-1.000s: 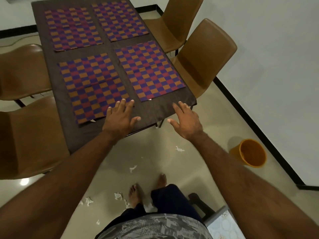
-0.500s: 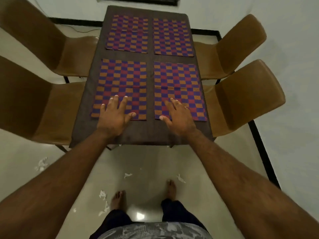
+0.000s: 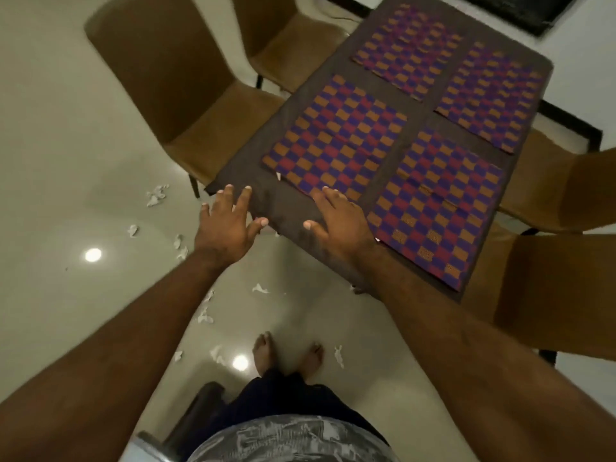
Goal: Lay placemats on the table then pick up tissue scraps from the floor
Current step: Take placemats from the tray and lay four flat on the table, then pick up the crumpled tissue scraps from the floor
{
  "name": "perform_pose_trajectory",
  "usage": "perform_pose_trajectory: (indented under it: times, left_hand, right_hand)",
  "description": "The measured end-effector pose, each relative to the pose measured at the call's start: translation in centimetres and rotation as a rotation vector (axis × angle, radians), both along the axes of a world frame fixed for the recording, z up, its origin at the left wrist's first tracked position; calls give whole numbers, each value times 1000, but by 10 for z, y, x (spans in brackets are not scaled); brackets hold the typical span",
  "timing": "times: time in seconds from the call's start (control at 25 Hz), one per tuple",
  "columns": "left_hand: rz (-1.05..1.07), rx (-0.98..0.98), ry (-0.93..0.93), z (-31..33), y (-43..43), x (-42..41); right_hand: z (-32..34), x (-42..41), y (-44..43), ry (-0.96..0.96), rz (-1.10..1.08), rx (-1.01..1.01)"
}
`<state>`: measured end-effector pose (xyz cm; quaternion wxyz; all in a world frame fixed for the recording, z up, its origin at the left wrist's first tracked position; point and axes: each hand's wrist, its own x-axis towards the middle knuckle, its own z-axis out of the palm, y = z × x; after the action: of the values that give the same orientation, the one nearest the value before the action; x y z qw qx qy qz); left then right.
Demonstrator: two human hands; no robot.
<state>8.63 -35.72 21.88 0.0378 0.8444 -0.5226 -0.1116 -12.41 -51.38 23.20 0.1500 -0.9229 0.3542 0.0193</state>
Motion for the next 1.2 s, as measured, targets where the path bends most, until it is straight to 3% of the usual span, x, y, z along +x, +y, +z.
perform_pose_trajectory:
  times: [0.32,0.68,0.92,1.2]
  left_hand:
    - [369,47,49,-35,102,-1]
    - [709,44,95,-102,156,-163]
    - [719,189,228,-218,162,-270]
    - [622,359,299,-432,183,-331]
  right_hand:
    - [-22,66,59,8,358,62]
    - [-109,-35,94,90,633,169]
    - [-251,-145,107,275,626,288]
    - [-496,-225,110,449,501,374]
